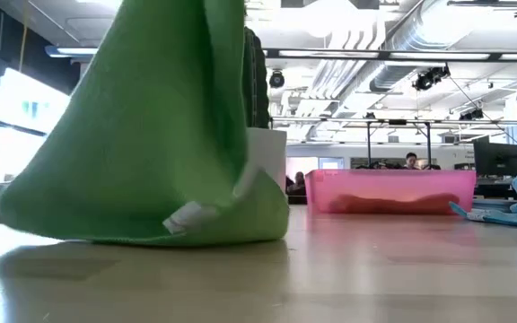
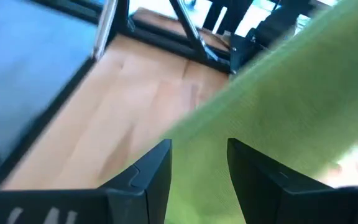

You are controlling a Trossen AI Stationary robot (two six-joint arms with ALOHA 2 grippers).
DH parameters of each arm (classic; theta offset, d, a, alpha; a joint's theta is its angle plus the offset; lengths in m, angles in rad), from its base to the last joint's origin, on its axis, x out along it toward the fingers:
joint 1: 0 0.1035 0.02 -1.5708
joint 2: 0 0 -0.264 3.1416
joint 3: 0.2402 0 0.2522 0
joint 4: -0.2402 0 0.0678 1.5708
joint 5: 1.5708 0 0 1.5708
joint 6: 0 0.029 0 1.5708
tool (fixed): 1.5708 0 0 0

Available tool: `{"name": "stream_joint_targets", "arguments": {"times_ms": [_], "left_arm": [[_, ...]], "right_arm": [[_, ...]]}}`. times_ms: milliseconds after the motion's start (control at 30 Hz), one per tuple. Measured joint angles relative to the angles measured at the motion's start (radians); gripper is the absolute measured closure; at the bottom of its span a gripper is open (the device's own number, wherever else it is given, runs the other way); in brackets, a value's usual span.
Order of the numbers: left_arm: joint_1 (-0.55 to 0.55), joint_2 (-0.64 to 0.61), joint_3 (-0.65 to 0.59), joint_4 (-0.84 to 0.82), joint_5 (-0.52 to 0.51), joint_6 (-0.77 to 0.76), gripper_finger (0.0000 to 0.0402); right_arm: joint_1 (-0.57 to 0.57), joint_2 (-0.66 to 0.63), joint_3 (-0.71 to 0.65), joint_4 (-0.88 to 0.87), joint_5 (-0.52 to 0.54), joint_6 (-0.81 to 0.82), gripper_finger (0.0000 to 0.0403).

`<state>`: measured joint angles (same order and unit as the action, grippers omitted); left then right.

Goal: Fold microfiber towels
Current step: Fold the bottom green microfiber towel

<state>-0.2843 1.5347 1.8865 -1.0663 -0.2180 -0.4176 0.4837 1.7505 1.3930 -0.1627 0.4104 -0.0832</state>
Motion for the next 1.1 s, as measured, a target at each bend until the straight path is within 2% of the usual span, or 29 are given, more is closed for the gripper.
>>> {"name": "stream_joint_targets", "arguments": {"times_ms": [200, 500, 767, 933, 1100], "left_arm": [[0.023, 0.029, 0.002, -0.007, 0.024, 0.002, 0.0400], [0.043, 0.031, 0.000, -0.015, 0.026, 0.002, 0.0400], [0.075, 0.030, 0.000, -0.005, 0.024, 0.002, 0.0400], [0.089, 0.030, 0.000, 0.028, 0.024, 0.002, 0.0400], [0.095, 0.030, 0.000, 0.022, 0.025, 0.002, 0.0400]], "right_arm": [[0.017, 0.076, 0.000, 0.051, 0.142, 0.089, 0.0254], [0.040, 0.094, -0.001, -0.004, 0.198, 0.331, 0.0254], [0.069, 0.114, 0.000, -0.122, 0.366, 0.634, 0.0254], [0.069, 0.157, -0.001, -0.201, 0.402, 0.788, 0.0253], [0.069, 0.176, -0.001, -0.254, 0.413, 0.809, 0.0255]]}}
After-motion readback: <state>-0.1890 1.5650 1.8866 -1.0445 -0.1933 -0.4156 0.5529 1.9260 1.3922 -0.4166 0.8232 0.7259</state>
